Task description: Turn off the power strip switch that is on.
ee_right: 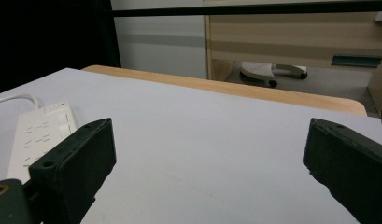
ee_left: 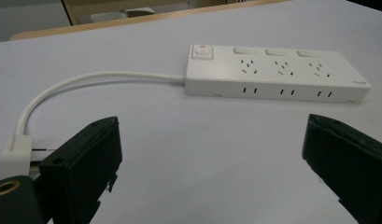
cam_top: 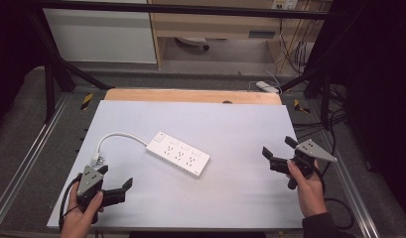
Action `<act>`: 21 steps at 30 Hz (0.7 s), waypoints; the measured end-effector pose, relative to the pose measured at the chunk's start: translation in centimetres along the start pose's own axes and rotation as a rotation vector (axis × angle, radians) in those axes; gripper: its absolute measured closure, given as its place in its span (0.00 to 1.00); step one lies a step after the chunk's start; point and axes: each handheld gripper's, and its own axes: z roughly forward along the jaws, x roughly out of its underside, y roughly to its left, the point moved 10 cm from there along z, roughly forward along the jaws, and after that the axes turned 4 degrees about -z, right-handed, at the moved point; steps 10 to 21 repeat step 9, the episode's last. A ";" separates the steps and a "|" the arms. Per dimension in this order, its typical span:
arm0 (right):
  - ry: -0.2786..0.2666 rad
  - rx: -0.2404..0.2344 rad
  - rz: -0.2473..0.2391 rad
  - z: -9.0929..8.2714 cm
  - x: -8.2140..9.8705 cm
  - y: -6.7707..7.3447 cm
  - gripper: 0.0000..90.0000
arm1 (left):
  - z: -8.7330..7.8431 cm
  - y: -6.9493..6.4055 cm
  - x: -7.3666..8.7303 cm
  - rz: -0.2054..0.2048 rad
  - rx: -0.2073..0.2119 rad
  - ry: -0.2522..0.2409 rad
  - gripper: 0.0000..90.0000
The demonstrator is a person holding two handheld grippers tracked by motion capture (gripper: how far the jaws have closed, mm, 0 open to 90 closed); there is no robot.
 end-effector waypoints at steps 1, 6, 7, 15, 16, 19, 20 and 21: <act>0.003 0.000 0.003 -0.1 0.2 0.0 0.03 | 0.0 0.0 0.0 0.000 0.001 0.000 0.05; 0.059 0.012 0.007 0.0 2.2 0.0 0.02 | 0.0 0.0 0.0 0.005 0.000 0.003 0.05; 0.083 0.020 0.001 0.2 2.9 0.0 0.02 | 0.0 0.0 0.0 0.006 0.000 0.003 0.05; 0.156 0.039 -0.010 0.4 4.4 -0.1 0.02 | 0.1 -0.1 0.0 0.007 0.001 0.004 0.05; 0.156 0.039 -0.010 0.4 4.4 -0.1 0.02 | 0.1 -0.1 0.0 0.007 0.001 0.004 0.05; 0.156 0.039 -0.010 0.4 4.4 -0.1 0.02 | 0.1 -0.1 0.0 0.007 0.001 0.004 0.05; 0.156 0.039 -0.010 0.4 4.4 -0.1 0.02 | 0.1 -0.1 0.0 0.007 0.001 0.004 0.05; 0.156 0.039 -0.010 0.4 4.4 -0.1 0.02 | 0.1 -0.1 0.0 0.007 0.001 0.004 0.05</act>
